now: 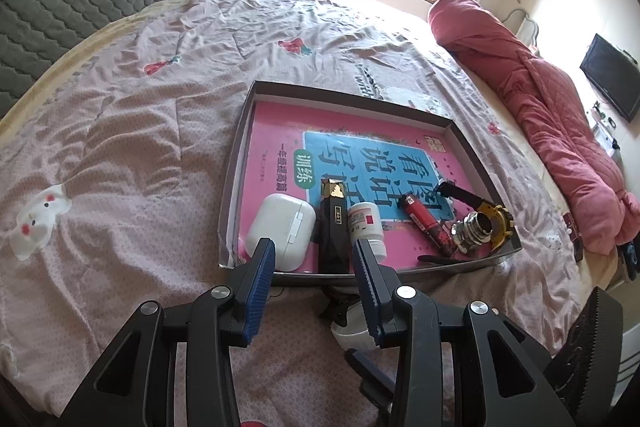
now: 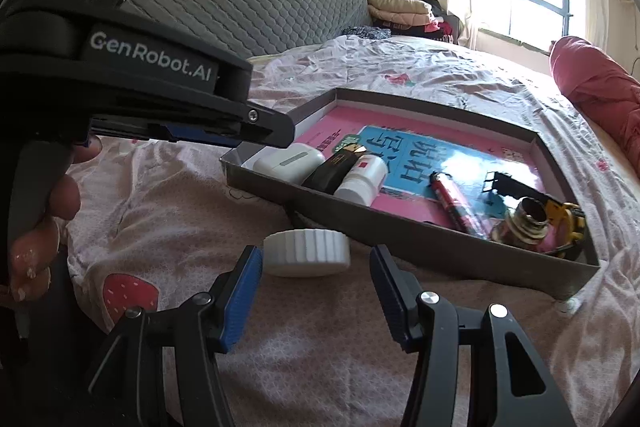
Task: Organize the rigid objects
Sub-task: 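Open the left tool to release the black case and withdraw both tools, then move the right tool to the white round cap beside the tray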
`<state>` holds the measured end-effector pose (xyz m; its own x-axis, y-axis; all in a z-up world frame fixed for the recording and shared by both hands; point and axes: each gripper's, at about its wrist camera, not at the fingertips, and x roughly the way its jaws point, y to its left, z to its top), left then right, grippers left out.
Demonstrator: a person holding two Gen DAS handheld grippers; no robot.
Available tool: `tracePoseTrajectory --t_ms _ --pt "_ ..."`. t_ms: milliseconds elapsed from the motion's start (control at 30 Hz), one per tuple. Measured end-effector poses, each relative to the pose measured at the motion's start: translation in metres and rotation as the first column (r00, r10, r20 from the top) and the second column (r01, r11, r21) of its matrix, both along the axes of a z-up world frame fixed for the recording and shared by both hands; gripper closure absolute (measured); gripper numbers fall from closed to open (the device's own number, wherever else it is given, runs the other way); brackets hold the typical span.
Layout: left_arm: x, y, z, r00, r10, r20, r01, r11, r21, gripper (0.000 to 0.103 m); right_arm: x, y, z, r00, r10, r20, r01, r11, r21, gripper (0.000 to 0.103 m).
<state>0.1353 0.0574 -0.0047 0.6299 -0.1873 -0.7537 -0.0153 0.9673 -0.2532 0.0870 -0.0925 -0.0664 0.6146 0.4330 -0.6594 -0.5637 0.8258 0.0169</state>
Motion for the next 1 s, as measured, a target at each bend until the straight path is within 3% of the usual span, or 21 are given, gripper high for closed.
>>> tracePoseTrajectory --t_ms 1000 --pt "0.005 0.006 -0.011 1.000 0.003 -0.024 -0.003 1.000 0.005 0.061 0.011 0.007 -0.011 1.000 0.024 -0.018 -0.024 1.000 -0.010 0.048"
